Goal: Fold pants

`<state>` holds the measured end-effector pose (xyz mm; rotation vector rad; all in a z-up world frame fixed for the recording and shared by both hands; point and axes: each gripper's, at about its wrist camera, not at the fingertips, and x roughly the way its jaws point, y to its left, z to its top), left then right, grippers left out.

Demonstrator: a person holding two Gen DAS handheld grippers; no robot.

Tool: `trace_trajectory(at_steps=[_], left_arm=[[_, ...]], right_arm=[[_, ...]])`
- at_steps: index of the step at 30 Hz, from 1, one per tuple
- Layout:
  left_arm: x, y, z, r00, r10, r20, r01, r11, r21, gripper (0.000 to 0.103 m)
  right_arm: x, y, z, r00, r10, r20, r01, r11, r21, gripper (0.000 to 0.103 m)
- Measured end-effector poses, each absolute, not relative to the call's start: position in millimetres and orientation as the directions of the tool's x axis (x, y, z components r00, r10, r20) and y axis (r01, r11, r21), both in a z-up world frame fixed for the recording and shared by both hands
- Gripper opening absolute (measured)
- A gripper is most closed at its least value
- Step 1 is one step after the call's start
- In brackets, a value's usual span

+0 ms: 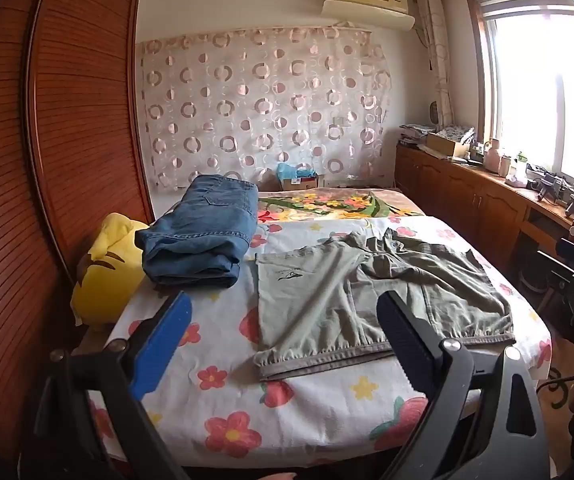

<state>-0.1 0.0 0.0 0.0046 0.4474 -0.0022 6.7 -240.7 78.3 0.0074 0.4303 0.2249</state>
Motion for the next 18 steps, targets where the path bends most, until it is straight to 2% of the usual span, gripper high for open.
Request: trace_trajectory(at_steps=[18], left_arm=[[-1.0,-1.1,-0.6,0.901,-0.003,-0.433,0.007,1.0,0.007,0.094]], right_arm=[[7.3,-242.3,77.7,0.882,0.216,-0.418,-0.215,0.975,0.05,0.103]])
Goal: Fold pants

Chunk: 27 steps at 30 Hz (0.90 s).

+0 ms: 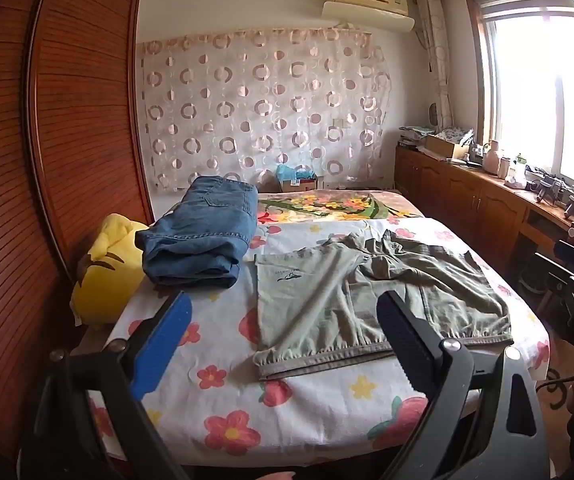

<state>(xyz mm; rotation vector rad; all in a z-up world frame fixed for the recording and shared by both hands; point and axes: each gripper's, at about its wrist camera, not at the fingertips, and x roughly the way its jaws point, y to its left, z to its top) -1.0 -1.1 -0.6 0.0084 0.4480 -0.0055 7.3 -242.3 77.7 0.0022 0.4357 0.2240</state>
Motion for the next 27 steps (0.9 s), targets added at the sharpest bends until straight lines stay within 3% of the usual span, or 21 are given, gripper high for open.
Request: trace_trajectory(at_steps=[27], left_arm=[[-7.8,-5.7,8.2,0.907,-0.006,-0.42,0.012,1.0,0.011,0.094]], right_arm=[[6.9,-242.1,77.6,0.884,0.214,-0.416,-0.215,0.976,0.045,0.103]])
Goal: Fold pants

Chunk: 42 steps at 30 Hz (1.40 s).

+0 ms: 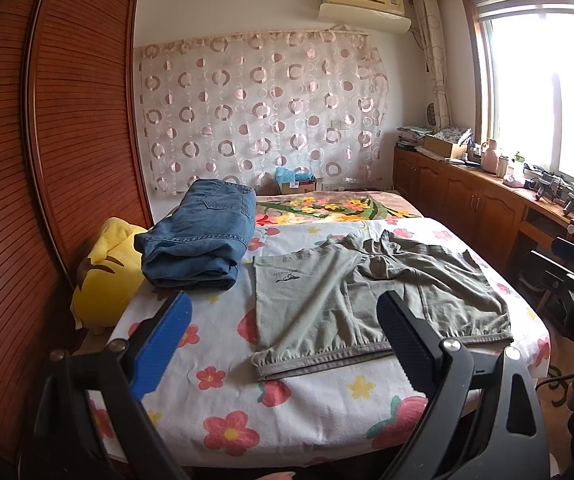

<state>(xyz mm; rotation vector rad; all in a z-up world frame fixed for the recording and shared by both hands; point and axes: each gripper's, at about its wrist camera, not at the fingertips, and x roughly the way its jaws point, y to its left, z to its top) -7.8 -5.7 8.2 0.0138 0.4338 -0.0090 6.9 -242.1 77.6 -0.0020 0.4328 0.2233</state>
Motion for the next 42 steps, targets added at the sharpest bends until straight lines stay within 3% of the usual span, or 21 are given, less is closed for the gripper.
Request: trace_trajectory(at_steps=[42], left_arm=[[-8.4,-7.1,8.7,0.907,-0.005,-0.42,0.012,1.0,0.014,0.094]], right_arm=[[3.5,-242.2,79.8,0.886,0.214,-0.411,-0.215,0.976,0.045,0.103]])
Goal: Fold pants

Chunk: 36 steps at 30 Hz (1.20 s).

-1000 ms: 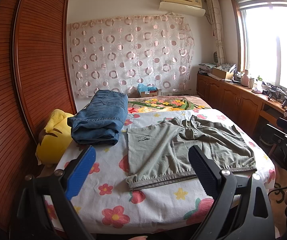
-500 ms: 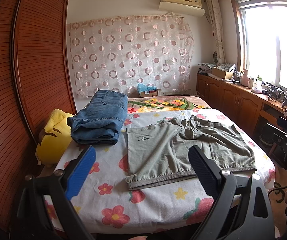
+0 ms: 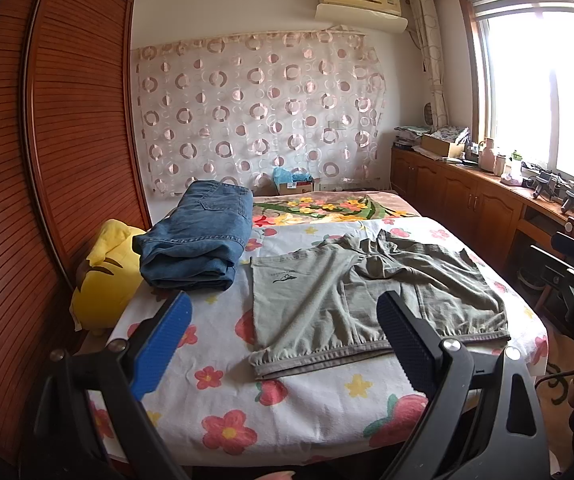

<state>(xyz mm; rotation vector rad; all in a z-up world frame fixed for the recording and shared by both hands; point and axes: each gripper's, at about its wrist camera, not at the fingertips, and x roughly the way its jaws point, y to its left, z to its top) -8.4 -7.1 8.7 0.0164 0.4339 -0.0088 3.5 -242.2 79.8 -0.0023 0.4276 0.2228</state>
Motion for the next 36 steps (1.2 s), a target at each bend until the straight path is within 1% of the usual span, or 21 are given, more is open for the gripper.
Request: trace_trajectory(at_steps=[10,18,24,32,36], left_arm=[[-4.9,-8.3,2.1,0.895,-0.019,-0.445,0.026,1.0,0.01,0.094],[12.3,-1.5,-16.6,0.868,-0.047,-0.495,0.05,0.999,-0.007,0.094],[24.4,-0.4,-28.4,0.858,-0.061,-0.51,0.068,0.998,-0.005,0.094],[42.4,-1.7,-40.9,0.843,-0.087,-0.531,0.105,0.994,0.003,0.094],[55.1,-6.7,-47.8,0.821,-0.126,-0.557,0.158,0.987,0.01,0.094]], right_arm=[[3.5,-240.5,75.9,0.883,0.215,-0.417,-0.215,0.975,0.046,0.103],[8.3,-254.8,74.6,0.871,0.22,-0.439,-0.225,0.974,0.041,0.103],[14.5,-257.7,67.7,0.867,0.212,-0.451,-0.223,0.974,0.03,0.103],[27.1,-268.1,59.1,0.864,0.197,-0.463,-0.22,0.976,0.006,0.103],[38.2,-280.1,53.5,0.857,0.181,-0.482,-0.206,0.979,0.001,0.103]])
